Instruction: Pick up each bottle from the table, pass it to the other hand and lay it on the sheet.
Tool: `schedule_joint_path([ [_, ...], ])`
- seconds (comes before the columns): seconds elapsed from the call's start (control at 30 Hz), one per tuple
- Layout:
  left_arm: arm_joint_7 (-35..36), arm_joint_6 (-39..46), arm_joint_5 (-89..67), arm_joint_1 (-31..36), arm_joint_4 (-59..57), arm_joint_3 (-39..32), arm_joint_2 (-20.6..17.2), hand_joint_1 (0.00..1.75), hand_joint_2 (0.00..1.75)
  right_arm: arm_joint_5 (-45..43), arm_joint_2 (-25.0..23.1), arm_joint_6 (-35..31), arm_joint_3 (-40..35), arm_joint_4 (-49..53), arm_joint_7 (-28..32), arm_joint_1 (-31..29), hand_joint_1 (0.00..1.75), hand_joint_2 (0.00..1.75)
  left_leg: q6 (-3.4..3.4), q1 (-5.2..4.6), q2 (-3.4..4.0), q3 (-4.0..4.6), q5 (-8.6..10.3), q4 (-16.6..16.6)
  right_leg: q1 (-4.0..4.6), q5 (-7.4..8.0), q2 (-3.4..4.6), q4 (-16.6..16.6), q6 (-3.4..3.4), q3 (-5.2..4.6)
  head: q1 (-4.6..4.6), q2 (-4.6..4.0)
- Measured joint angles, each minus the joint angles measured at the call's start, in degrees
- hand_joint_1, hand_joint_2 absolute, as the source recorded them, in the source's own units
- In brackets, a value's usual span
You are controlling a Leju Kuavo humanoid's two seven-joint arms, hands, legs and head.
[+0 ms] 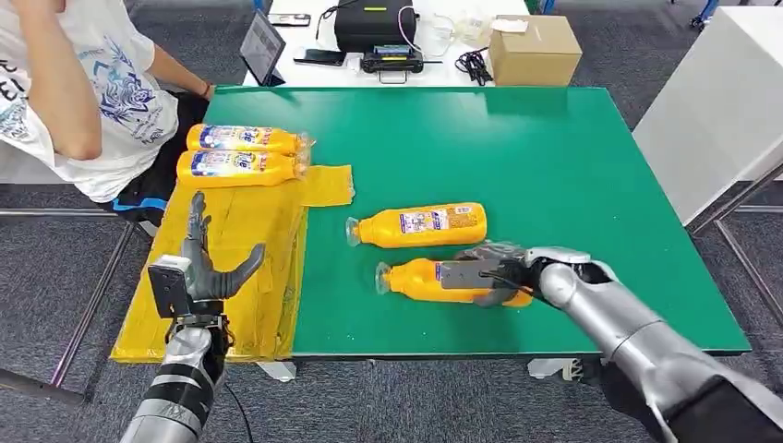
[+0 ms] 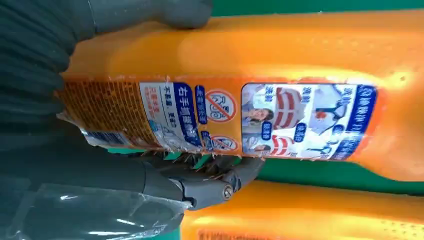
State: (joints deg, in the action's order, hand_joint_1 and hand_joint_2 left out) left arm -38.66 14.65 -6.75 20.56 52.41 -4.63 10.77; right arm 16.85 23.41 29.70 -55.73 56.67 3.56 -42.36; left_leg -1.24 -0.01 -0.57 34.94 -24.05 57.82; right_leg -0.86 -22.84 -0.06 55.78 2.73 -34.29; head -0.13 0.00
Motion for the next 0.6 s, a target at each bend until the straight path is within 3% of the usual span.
schedule_joint_path([
  [0.33, 0.0, -0.4, 0.4, 0.0, -0.1, 0.3, 0.5, 0.0, 1.75, -0.8, 2.0, -0.4, -5.8, 1.0, -0.8, -3.4, 1.75, 1.75, 0.0, 0.0, 0.01, 0.01, -0.01, 0.0, 0.01, -0.01, 0.0, 0.0, 0.0, -0.01, 0.0, 0.0],
  [0.43, 0.0, -0.9, 0.8, 0.0, -0.2, 0.4, 0.7, 0.0, 1.75, -4.1, 1.9, -6.9, -6.1, 1.1, 1.4, -2.2, 1.75, 1.75, 0.0, 0.01, -0.01, 0.0, -0.01, 0.0, 0.01, -0.01, -0.01, 0.0, 0.0, -0.01, -0.02, 0.0],
  [0.5, 0.0, -1.1, 0.8, -0.2, -0.2, 0.4, 0.9, 0.0, 1.75, -4.9, 1.5, -15.4, -3.7, 2.5, 5.3, 1.6, 1.75, 1.75, 0.0, 0.03, -0.1, 0.03, -0.01, 0.0, 0.04, -0.02, -0.06, 0.0, 0.0, 0.01, 0.04, 0.0],
  [0.6, 0.0, -1.5, 0.8, -0.5, -0.1, 0.4, 1.0, 0.0, 1.75, -2.7, -0.2, -20.2, 0.6, 4.8, 8.2, 7.4, 1.75, 1.75, 0.0, 0.03, -0.04, 0.08, -0.03, 0.0, 0.04, -0.02, -0.04, 0.0, 0.0, -0.05, -0.02, 0.0],
])
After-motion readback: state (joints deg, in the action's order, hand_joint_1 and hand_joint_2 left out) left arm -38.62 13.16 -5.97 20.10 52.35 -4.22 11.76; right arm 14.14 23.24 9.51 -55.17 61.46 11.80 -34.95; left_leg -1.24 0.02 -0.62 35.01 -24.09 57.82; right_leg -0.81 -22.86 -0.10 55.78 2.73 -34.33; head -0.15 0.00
